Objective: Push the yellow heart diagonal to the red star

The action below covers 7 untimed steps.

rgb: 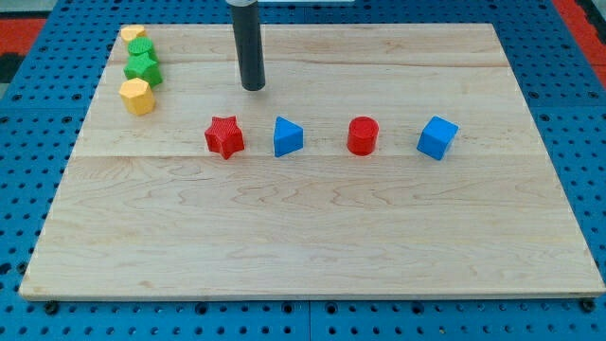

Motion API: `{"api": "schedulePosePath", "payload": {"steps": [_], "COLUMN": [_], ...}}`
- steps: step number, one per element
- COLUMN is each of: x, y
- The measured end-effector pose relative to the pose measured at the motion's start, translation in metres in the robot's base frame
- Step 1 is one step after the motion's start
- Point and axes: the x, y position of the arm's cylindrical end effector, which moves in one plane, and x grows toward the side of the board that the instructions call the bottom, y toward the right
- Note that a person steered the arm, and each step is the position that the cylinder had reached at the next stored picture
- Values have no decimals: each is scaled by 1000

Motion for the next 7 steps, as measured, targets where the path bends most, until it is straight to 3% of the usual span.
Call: {"api": "schedulePosePath", "payload": {"steps": [1,2,3,5,7], "x": [-7,58,63,53,62], "y": [-53,-79,-17,-100,-85]}}
